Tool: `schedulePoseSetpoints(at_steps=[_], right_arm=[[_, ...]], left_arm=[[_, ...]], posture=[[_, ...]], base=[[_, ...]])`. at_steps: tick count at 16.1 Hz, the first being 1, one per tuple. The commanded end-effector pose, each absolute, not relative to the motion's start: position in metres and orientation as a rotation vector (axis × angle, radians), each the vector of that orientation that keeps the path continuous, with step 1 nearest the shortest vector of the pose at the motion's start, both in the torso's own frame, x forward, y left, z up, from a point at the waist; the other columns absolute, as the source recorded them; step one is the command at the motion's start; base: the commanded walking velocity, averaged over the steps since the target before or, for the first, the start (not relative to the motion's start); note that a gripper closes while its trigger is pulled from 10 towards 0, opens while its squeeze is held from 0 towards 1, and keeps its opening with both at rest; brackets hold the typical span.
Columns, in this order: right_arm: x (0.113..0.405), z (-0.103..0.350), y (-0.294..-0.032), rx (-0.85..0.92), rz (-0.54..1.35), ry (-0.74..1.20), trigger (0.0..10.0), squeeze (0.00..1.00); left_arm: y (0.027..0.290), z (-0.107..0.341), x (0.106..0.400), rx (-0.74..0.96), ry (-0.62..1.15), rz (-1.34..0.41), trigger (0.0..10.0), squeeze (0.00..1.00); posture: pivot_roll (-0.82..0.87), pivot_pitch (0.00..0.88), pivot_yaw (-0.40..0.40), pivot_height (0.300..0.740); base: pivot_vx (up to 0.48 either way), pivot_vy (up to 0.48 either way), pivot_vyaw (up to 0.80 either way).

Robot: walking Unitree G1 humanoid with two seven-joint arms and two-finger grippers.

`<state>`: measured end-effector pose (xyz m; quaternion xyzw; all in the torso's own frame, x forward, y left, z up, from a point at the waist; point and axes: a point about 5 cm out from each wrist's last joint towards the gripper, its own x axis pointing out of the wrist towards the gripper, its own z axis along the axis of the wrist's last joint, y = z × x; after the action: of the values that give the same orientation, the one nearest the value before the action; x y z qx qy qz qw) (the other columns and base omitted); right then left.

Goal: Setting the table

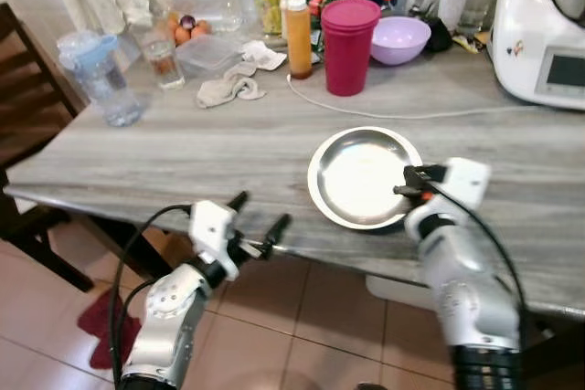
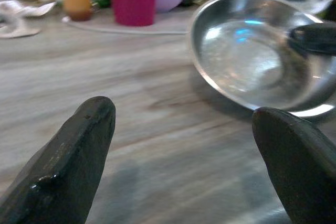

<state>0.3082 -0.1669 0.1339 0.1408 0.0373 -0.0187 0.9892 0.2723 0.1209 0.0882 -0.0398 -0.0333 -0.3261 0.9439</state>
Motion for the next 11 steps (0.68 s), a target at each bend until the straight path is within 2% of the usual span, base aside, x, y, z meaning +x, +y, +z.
schedulePoseSetpoints(at_steps=[1, 5, 6, 11], right_arm=[[0.307, 0.125, -0.159, 0.287, -0.034, 0.132, 10.0, 0.0], [0.308, 0.118, -0.161, 0.33, -0.047, 0.174, 10.0, 0.0], [0.309, 0.116, -0.161, 0.278, -0.063, 0.19, 10.0, 0.0], [0.31, 0.106, -0.157, 0.352, -0.098, 0.254, 10.0, 0.0]], left_arm=[[0.133, 0.084, 0.266, -0.057, -0.046, -0.669, 10.0, 0.0], [0.129, 0.086, 0.259, -0.023, -0.044, -0.785, 10.0, 0.0], [0.128, 0.086, 0.259, 0.0, -0.042, -0.82, 10.0, 0.0], [0.128, 0.088, 0.259, 0.022, -0.049, -0.843, 10.0, 0.0]], posture=[[-0.18, 0.079, 0.066, 0.74], [-0.18, 0.077, 0.067, 0.74], [-0.18, 0.073, 0.067, 0.74], [-0.17, 0.064, 0.067, 0.74]], base=[[0.0, 0.0, 0.0], [0.0, 0.0, 0.0], [0.0, 0.0, 0.0], [0.0, 0.0, 0.0]])
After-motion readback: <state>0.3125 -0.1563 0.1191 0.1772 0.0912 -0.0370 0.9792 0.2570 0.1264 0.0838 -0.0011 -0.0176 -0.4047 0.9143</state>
